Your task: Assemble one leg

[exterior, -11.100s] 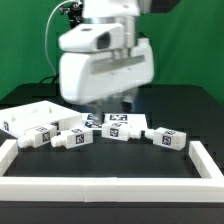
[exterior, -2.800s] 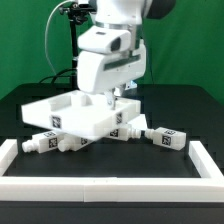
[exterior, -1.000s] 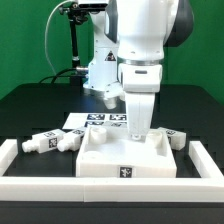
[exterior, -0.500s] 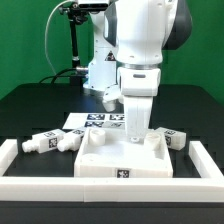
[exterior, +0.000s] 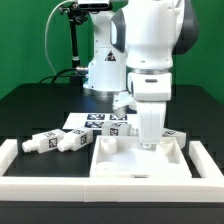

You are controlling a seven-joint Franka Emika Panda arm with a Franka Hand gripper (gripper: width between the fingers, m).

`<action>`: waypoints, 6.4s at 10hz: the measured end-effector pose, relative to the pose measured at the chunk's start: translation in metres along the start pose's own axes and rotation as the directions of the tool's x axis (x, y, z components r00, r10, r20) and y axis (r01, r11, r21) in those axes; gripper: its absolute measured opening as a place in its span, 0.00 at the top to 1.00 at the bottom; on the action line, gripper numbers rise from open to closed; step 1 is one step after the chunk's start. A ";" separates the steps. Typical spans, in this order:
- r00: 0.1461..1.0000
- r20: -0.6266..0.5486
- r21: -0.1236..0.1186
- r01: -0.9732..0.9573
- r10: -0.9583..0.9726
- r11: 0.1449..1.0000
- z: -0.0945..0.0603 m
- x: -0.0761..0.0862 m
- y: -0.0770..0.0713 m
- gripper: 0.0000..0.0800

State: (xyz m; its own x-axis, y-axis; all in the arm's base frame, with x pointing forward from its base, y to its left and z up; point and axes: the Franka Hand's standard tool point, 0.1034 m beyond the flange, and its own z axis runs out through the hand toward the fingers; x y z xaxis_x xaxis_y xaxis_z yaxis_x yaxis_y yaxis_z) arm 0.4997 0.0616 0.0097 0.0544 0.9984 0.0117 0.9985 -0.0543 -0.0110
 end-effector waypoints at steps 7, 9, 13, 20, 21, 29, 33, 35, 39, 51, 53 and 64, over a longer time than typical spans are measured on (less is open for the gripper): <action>1.000 -0.010 0.018 0.019 -0.018 1.000 0.000 0.019 0.006 0.93; 1.000 -0.010 0.018 0.022 -0.021 1.000 0.000 0.018 0.006 0.93; 1.000 -0.009 0.020 0.016 -0.015 1.000 0.001 0.017 0.005 0.39; 0.946 -0.016 -0.041 -0.324 0.323 0.945 -0.051 0.033 -0.015 0.19; 0.923 -0.026 -0.045 -0.384 0.383 0.922 -0.051 0.051 -0.025 0.19; 0.857 -0.027 -0.031 -0.515 0.514 0.857 -0.035 0.065 -0.042 0.19; 0.845 -0.075 -0.051 -0.533 0.529 0.844 -0.014 0.058 -0.058 0.19; 0.841 -0.095 -0.064 -0.538 0.532 0.840 -0.014 0.057 -0.055 0.19; 0.841 -0.098 -0.066 -0.539 0.532 0.840 -0.015 0.057 -0.053 0.70; 0.822 -0.062 -0.055 -0.570 0.567 0.820 -0.034 0.047 -0.046 0.64; 0.820 -0.071 -0.062 -0.571 0.567 0.818 -0.037 0.049 -0.035 0.44; 0.826 -0.049 -0.024 -0.564 0.562 0.826 0.002 0.051 -0.071 0.22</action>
Offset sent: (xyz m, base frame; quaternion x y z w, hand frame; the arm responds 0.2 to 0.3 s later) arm 0.0146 0.0192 -0.0039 -0.0024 0.0119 0.0135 0.9998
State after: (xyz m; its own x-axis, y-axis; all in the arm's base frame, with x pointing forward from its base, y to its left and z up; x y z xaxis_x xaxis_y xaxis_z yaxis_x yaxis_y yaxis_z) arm 0.4312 0.1164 0.0086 0.6067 0.7932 0.0524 0.7940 -0.6078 0.0079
